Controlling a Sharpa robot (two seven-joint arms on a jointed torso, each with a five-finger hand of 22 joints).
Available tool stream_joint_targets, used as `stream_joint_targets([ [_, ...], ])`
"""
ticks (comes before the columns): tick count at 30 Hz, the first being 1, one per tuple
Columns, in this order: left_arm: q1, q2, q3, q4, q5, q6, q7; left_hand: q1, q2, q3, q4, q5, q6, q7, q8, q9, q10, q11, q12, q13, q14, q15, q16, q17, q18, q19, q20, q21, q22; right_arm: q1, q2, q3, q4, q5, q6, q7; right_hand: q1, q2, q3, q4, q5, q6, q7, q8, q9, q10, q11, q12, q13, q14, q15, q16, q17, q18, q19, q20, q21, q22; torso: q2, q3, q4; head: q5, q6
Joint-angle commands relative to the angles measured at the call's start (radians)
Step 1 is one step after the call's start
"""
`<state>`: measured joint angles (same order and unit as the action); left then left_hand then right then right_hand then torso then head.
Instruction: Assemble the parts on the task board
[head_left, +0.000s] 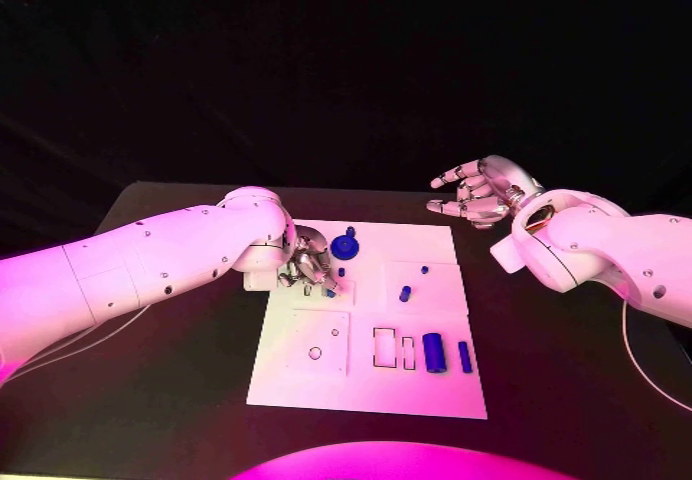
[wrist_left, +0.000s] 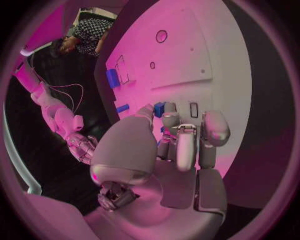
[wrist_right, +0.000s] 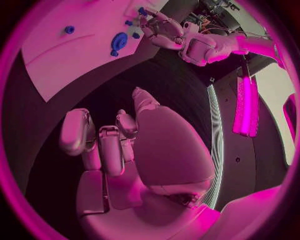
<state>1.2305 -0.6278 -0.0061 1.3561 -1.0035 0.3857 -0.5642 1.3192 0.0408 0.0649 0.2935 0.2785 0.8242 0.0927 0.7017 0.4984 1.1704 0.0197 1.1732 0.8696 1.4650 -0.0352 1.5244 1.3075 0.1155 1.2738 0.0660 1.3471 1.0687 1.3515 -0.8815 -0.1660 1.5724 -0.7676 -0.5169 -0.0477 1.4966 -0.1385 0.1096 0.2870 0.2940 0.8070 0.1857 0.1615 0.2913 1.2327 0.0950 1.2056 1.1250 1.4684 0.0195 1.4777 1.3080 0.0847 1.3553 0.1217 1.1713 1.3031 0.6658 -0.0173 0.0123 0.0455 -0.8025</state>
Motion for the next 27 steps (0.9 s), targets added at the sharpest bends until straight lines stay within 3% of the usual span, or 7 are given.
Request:
stream_joint_targets([
  [1,0.0,0.003,-0.001,-0.001,0.012,-0.001,0.005,0.027,-0.001,0.029,0.001,0.003,-0.002,-0.006,-0.005,0.004,-0.005,-0.005,0.0,0.0,0.066,-0.007,0.004,0.159,-0.011,-0.004,-0.001,0.005,0.002,0.0,0.001,0.0,-0.001,-0.014,0.017,0.001,-0.003,-0.006,0.007,0.0,0.004,0.001,-0.003,0.003,0.0,-0.004,-0.001,-0.005,-0.001,0.043,-0.002,-0.006,0.03,0.01,-0.007,0.0,-0.006,-0.001,-0.001,0.0001,0.0004,0.0,-0.001],
  [7,0.0,0.002,-0.001,-0.001,0.033,-0.011,0.011,0.078,-0.039,0.204,-0.003,0.003,-0.006,-0.01,0.007,0.03,-0.003,-0.008,-0.002,0.002,0.068,-0.01,0.006,0.164,-0.012,-0.006,-0.002,0.011,0.008,0.0,0.002,0.0,-0.004,-0.014,0.021,-0.002,-0.003,-0.008,0.016,0.0,0.021,0.006,-0.005,0.007,0.0,0.0,-0.004,-0.005,-0.005,0.044,-0.005,-0.008,0.03,0.01,-0.006,-0.002,-0.008,-0.001,-0.001,0.0001,0.0,0.001,-0.003],
  [12,0.0,-0.002,-0.001,-0.001,0.055,-0.021,0.016,0.064,-0.117,0.422,-0.006,-0.003,-0.014,-0.011,0.057,0.08,0.009,-0.014,-0.003,0.003,0.069,-0.014,0.008,0.168,-0.011,-0.007,-0.006,0.013,0.009,0.0,0.003,0.0,-0.007,-0.014,0.026,-0.006,-0.004,-0.01,0.02,0.0,0.029,0.007,-0.006,0.009,-0.001,0.0,-0.004,-0.006,-0.007,0.044,-0.005,-0.009,0.029,0.01,-0.005,-0.003,-0.01,-0.002,0.0,0.0004,-0.0003,0.004,-0.004],
  [15,0.0,-0.008,-0.001,0.0,0.075,-0.034,0.019,0.045,-0.146,0.519,-0.021,-0.002,-0.018,-0.017,0.082,0.103,0.023,-0.016,0.005,0.014,0.071,-0.016,0.009,0.171,-0.013,-0.004,-0.006,0.015,0.014,0.0,0.004,0.0,-0.009,-0.014,0.029,-0.007,-0.004,-0.011,0.021,0.0,0.031,0.007,-0.006,0.009,-0.001,0.0,-0.004,-0.006,-0.008,0.044,-0.006,-0.009,0.03,0.01,-0.005,-0.003,-0.01,-0.002,0.0,0.0006,0.0003,0.004,-0.005],
  [23,0.0,-0.032,-0.002,0.018,0.125,-0.099,0.017,0.005,-0.177,0.618,-0.056,-0.002,-0.018,-0.021,0.106,0.124,0.04,-0.019,0.014,0.027,0.075,-0.02,0.012,0.178,-0.016,0.006,-0.009,0.023,0.028,-0.001,0.005,0.0,-0.012,-0.014,0.032,-0.009,-0.006,-0.012,0.023,0.0,0.036,0.007,-0.006,0.009,-0.001,0.001,-0.005,-0.006,-0.008,0.044,-0.006,-0.009,0.03,0.01,-0.005,-0.003,-0.01,-0.002,-0.001,0.0011,0.001,0.006,-0.005],
  [27,-0.001,-0.05,-0.002,0.033,0.158,-0.134,0.014,-0.028,-0.195,0.684,-0.09,-0.005,-0.016,-0.023,0.117,0.132,0.048,-0.022,0.016,0.03,0.078,-0.023,0.015,0.185,-0.016,0.011,-0.012,0.026,0.032,-0.001,0.005,-0.001,-0.013,-0.014,0.033,-0.011,-0.007,-0.012,0.024,0.001,0.038,0.007,-0.006,0.01,-0.001,0.001,-0.005,-0.005,-0.008,0.044,-0.006,-0.009,0.03,0.01,-0.005,-0.004,-0.011,-0.002,-0.001,0.0009,0.0008,0.007,-0.007],
])
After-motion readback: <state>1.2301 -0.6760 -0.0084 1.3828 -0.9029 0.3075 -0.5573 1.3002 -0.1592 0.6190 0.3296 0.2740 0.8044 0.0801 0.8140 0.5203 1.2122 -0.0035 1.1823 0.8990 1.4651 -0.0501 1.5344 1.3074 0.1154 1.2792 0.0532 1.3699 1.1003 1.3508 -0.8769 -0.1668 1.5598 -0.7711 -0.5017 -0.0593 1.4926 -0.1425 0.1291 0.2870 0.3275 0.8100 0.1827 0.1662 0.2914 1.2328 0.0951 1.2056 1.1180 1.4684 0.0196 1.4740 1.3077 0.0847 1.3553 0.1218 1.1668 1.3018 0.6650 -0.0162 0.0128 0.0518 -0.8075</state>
